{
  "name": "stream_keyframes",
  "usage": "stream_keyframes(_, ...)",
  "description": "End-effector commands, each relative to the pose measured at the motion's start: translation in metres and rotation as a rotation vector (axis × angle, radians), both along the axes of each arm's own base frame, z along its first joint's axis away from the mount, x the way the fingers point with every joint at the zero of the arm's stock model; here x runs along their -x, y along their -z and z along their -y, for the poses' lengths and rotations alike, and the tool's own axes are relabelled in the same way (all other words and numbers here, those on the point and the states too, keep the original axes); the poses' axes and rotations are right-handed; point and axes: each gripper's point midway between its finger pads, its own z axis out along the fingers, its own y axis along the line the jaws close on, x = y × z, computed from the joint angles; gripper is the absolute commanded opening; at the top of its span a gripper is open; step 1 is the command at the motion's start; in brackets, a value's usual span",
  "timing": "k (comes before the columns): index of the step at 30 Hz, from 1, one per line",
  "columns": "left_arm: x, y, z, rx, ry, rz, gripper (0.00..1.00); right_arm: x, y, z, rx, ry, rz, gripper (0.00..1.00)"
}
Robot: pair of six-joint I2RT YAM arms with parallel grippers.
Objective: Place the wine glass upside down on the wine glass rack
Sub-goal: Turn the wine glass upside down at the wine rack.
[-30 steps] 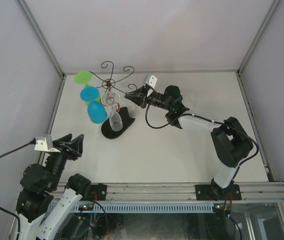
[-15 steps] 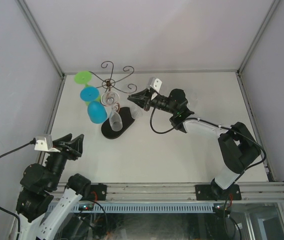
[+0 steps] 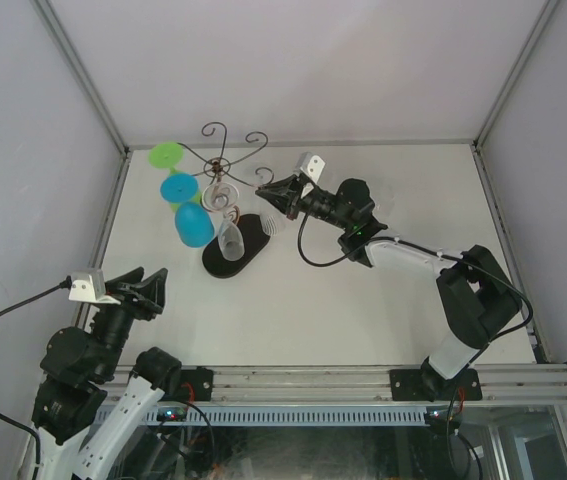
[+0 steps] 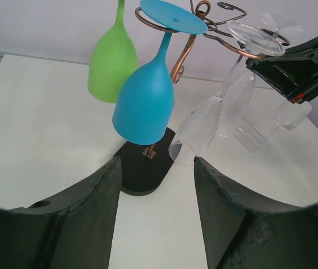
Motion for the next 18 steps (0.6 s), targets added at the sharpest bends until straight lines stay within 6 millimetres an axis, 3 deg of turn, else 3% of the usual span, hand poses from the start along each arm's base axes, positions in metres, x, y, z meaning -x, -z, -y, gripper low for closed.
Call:
stream_keyframes(1, -0.007, 0.005, 0.001, -0.001, -0.017, -0.02, 0.58, -0.007, -0.024, 0.008, -0.052, 0.054, 0.033, 0.0)
stream_keyframes(18, -0.007, 0.005, 0.001, 0.0, -0.017, -0.02, 0.58, 0.008, -0.035, 0.018, -0.078, 0.046, 0.084, 0.0)
